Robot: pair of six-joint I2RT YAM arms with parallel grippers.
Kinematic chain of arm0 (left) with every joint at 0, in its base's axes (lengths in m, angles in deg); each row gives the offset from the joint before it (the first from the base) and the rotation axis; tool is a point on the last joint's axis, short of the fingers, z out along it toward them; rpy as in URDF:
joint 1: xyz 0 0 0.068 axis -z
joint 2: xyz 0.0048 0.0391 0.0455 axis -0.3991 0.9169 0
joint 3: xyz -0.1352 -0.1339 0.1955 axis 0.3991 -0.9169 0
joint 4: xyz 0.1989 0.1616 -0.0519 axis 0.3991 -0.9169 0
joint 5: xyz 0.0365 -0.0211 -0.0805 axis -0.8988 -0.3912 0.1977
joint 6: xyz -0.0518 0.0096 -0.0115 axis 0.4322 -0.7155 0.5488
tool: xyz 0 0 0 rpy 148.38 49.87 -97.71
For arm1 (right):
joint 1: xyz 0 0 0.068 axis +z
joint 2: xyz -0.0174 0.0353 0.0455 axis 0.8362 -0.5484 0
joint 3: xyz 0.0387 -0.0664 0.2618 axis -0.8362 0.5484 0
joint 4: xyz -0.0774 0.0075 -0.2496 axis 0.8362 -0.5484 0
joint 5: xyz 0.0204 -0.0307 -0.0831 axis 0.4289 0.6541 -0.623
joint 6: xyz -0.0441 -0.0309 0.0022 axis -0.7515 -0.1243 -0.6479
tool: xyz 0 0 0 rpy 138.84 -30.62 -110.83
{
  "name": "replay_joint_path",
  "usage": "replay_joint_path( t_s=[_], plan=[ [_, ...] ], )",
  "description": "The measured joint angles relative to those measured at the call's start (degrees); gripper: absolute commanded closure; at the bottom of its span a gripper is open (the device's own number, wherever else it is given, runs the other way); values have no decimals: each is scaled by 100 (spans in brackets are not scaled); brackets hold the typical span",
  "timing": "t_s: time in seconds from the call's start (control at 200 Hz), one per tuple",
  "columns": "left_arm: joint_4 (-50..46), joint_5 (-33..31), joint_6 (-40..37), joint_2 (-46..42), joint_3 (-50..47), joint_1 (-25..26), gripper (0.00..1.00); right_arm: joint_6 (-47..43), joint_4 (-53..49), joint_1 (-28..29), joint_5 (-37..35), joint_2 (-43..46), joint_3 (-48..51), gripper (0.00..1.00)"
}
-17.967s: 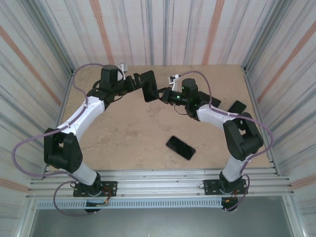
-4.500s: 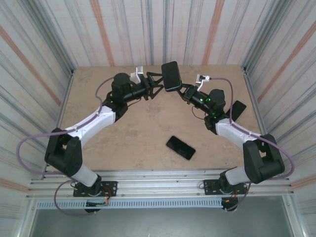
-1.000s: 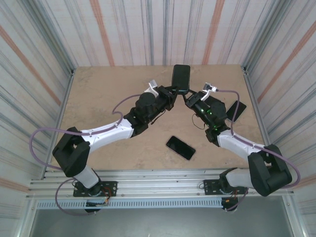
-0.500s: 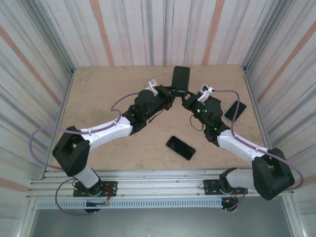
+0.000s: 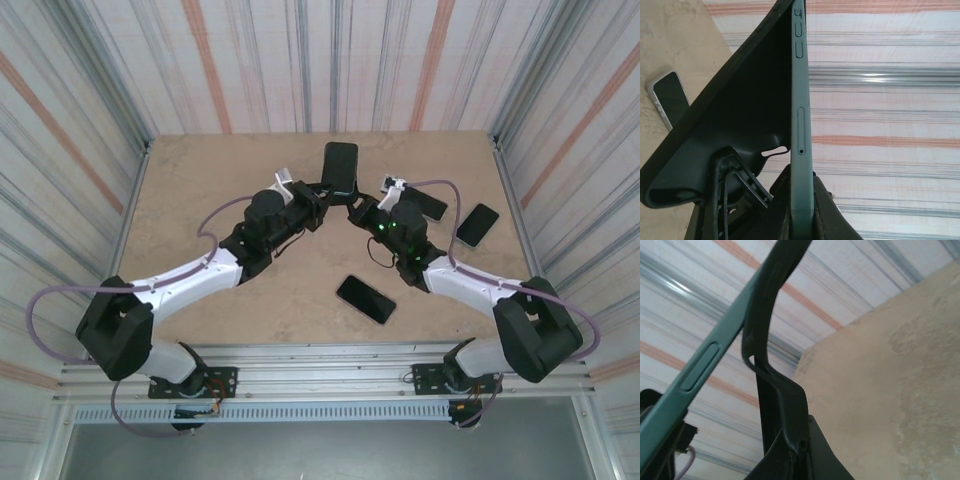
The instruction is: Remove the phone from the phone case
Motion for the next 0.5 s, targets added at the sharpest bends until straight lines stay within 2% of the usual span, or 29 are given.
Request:
replay_joint_path(
  t_s=[0.16,0.501],
  plan=[
    [138,-105,-24,22,-11,46,100,2,302,177,-177,-35,-20,100],
    [249,-761,-264,116,310,396,100,0,621,455,-776,-437,-385,100]
  ],
)
